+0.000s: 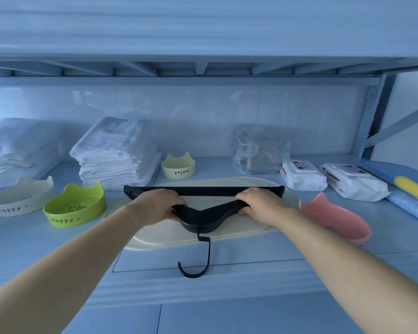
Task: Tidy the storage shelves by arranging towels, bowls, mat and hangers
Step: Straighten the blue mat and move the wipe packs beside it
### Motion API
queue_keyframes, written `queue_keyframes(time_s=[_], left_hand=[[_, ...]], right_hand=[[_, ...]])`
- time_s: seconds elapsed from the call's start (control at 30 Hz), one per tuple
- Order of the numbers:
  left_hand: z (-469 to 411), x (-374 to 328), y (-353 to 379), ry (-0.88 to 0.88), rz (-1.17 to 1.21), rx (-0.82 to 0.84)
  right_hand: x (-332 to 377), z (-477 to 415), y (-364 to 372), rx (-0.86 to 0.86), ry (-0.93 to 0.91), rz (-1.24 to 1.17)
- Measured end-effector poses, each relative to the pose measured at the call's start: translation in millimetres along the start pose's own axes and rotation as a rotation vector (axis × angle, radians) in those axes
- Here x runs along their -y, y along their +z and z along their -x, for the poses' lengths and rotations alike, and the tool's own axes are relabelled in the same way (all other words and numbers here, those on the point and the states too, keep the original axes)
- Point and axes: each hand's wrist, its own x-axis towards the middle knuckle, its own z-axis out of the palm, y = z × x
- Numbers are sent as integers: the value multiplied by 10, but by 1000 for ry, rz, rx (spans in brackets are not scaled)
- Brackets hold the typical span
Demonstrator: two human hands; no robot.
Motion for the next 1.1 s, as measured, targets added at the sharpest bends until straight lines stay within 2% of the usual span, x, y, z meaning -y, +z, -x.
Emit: queue_keyframes(time_s=[0.23,0.33,0.47,0.6,0.77,1.1], left_hand=[[22,-21,-7,-83,78,19],[37,-89,-65,-131,153,-52],[16,-272,-161,-92,231,-93],[0,-494,-182,-93,216,-199],[-19,-795,-139,-14,276,-297],[-218,-1456,-60,194,333,-234]], right_hand=[[-59,-23,61,-60,-9,-4],[-25,-24,45,-54,-31,15],[96,45,-30,-66,-35,-10],[163,267,-117,-141,37,-25],[171,656,-227,-199,106,-70],[42,1338,-292,-277,217,-73]])
